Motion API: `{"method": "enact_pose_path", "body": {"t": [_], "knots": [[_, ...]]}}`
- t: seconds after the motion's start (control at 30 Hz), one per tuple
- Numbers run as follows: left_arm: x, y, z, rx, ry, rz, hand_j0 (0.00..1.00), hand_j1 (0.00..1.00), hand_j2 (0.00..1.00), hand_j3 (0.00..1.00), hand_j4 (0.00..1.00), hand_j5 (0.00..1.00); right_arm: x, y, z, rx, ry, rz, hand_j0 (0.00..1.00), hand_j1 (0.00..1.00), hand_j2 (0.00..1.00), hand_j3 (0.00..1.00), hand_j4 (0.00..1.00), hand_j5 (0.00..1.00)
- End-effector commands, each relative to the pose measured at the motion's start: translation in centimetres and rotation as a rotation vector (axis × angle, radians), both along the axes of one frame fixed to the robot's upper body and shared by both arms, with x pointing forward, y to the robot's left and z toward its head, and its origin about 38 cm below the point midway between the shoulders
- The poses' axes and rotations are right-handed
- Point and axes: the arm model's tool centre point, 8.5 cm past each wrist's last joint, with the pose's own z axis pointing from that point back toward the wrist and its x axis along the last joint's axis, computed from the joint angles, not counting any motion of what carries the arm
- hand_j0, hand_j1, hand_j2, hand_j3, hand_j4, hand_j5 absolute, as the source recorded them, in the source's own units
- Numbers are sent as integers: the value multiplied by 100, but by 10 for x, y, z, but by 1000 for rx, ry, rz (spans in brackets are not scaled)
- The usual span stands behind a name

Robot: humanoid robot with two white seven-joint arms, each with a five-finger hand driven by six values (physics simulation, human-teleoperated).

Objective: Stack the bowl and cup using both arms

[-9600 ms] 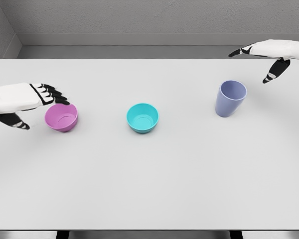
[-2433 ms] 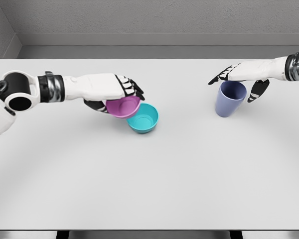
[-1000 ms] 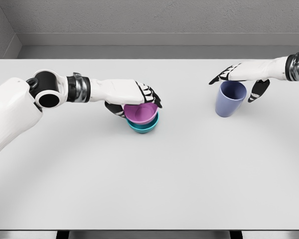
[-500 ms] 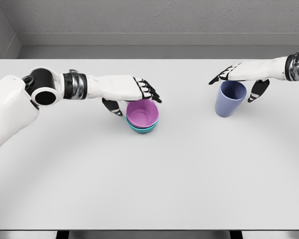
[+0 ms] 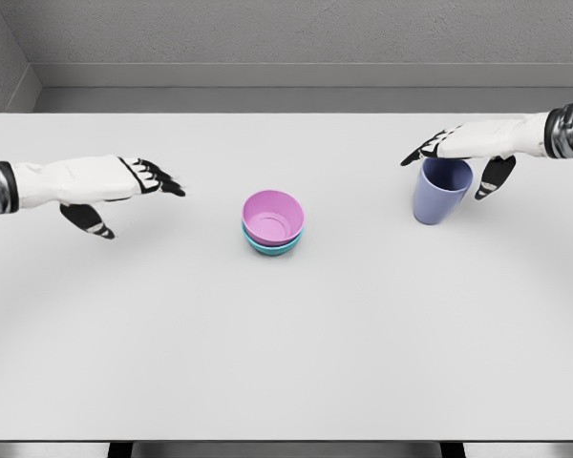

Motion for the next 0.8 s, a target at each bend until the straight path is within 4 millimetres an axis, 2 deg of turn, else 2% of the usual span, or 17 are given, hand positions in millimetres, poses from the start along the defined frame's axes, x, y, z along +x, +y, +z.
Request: {"method": "enact_pose_path", "body": {"t": [0.0,0.47,0.7,0.77], "knots": [[2,11,11,-8,-21,28,100,100,100,100,100,100,0,-1,0,5,1,-6,100,100,100,100,100,100],[-1,9,7,-13,-14,24,100,100,100,100,100,100,2,3,-3,5,7,-4,99,99,99,99,99,99],[-1,12,6,-7,-12,32,100,100,100,100,100,100,2,5,-3,5,7,3,91,91,91,91,91,91],[3,18,19,-21,-48,51,100,100,100,100,100,100,2,5,-3,5,7,3,89,89,89,89,89,89]]}}
